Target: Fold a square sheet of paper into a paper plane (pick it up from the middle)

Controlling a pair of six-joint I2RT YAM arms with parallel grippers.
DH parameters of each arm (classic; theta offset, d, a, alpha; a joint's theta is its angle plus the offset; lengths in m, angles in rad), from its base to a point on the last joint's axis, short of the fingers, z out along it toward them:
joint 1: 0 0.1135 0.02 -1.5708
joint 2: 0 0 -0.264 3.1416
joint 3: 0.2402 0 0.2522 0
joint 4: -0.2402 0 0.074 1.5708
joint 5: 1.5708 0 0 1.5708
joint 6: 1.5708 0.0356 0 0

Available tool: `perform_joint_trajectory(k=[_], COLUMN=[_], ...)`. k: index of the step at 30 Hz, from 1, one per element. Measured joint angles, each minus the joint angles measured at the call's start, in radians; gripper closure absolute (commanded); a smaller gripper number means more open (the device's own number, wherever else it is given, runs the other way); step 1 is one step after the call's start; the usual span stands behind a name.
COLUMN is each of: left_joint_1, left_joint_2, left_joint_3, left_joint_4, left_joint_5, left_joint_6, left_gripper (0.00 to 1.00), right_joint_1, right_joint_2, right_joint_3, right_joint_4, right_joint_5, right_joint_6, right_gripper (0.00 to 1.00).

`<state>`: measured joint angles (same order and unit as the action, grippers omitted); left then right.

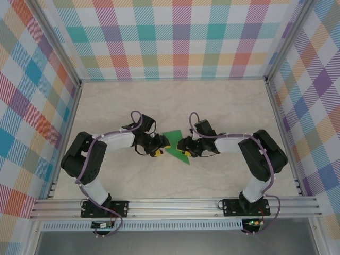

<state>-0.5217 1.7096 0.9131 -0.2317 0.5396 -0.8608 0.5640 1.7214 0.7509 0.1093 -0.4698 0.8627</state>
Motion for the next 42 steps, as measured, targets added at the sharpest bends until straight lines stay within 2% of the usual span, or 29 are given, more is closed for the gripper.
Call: perform_joint_trajectory(k=[14, 30, 38, 42], left_joint_1=[-0.008, -0.008, -0.008, -0.008], left_joint_2=[0.062, 0.083, 0.083, 0.083], left_joint_3=[0.009, 0.015, 0.015, 0.017], left_joint_4=[0.043, 0.097, 0.146, 0.153], left_joint_5=[0.022, 0.043, 0.062, 0.072], left_joint_6=[-0.007, -0.007, -0.014, -0.018], left_gripper=[0.68, 0.75, 0.93, 0.98], right_joint_1=[-0.016, -0.02, -0.021, -0.021], right_joint_2=[0.0, 0.0, -0.002, -0.043], right_joint_3=[-0.02, -0.024, -0.027, -0.031], right_joint_4=[0.04, 0.047, 0.043, -0.004], right_joint_5=[-0.03, -0.038, -0.043, -0.011], right_joint_6=[0.021, 0.024, -0.024, -0.11], right_gripper=[0.55, 0.55, 0.56, 0.5])
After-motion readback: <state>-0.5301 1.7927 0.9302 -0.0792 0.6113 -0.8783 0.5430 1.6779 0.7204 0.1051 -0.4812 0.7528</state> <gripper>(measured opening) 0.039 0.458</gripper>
